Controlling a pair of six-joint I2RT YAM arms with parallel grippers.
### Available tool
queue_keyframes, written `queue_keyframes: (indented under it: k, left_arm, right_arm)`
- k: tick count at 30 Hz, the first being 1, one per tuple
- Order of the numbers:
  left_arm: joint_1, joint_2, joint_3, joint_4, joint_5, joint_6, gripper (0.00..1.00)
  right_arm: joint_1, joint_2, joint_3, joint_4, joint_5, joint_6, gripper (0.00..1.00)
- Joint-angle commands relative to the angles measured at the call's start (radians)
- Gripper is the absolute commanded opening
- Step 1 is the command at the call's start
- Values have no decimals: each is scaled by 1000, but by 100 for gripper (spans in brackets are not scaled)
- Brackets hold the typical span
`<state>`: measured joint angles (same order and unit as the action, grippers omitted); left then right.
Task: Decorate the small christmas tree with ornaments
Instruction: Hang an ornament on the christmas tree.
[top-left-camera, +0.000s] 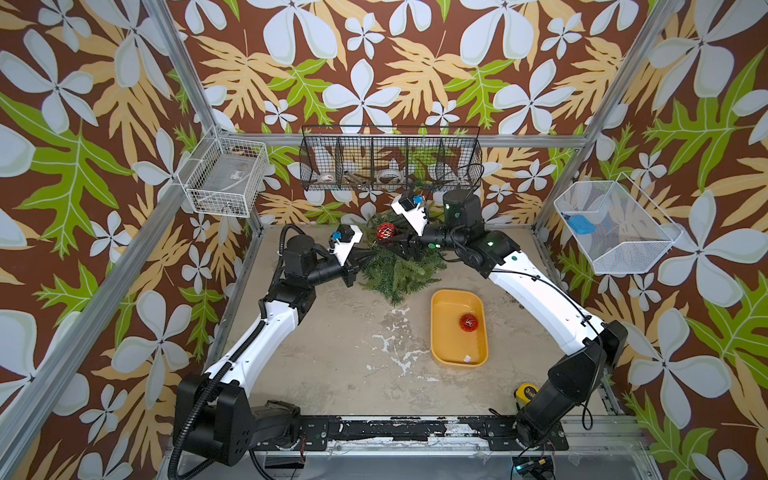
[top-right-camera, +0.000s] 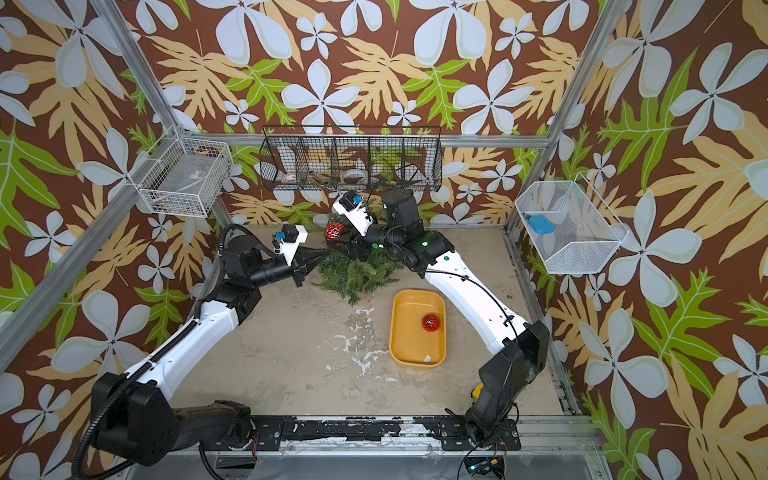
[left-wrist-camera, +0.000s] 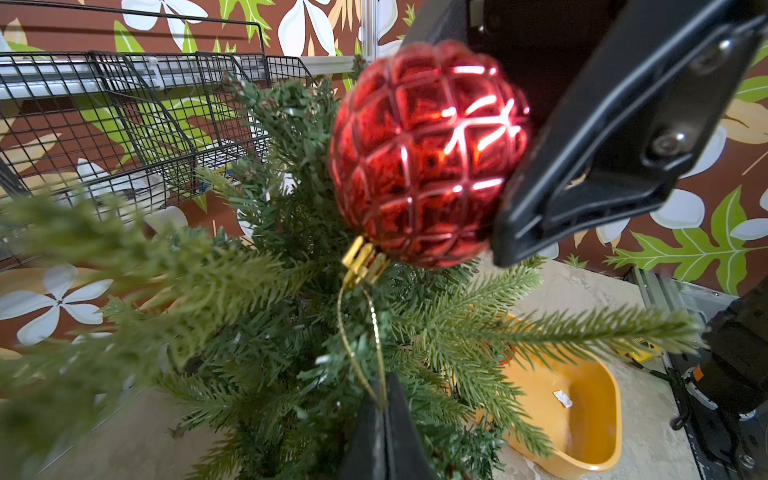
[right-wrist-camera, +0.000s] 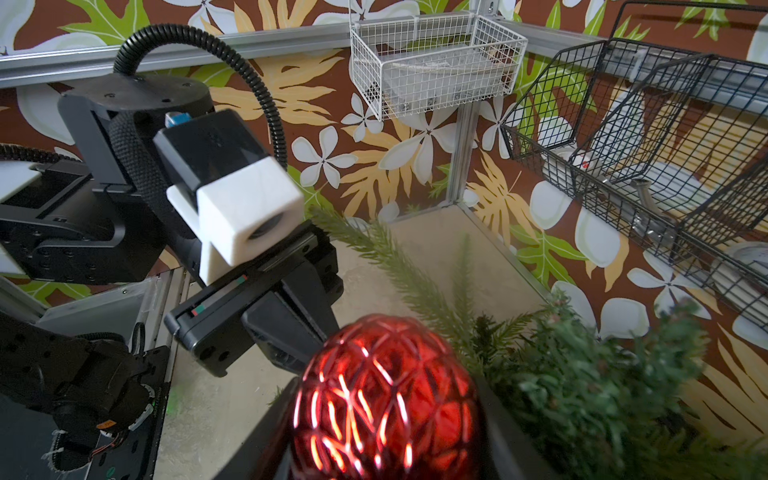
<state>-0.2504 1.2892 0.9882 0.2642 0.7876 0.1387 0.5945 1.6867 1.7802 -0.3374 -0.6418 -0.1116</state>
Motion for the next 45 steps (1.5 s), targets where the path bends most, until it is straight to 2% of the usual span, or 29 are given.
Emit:
queue_keyframes:
  k: [1, 7, 18, 33, 45]
  left_arm:
    - [-3, -3, 7, 15, 19, 4, 0]
    - [-5, 0, 9, 15, 24, 2, 0]
    - [-7, 9, 15, 15, 18, -1, 0]
    - [-9, 39, 27, 15, 8, -25, 0]
    - [-9, -26, -4, 38, -39, -5, 0]
  right_arm:
    - [1, -11, 2, 11, -32, 5, 43]
    - [1, -16, -2, 7, -33, 6, 43]
    - [1, -15, -8, -11, 48, -5, 43]
    - [1, -4, -10, -14, 42, -10, 43]
    - [6, -22, -23, 18, -68, 5, 43]
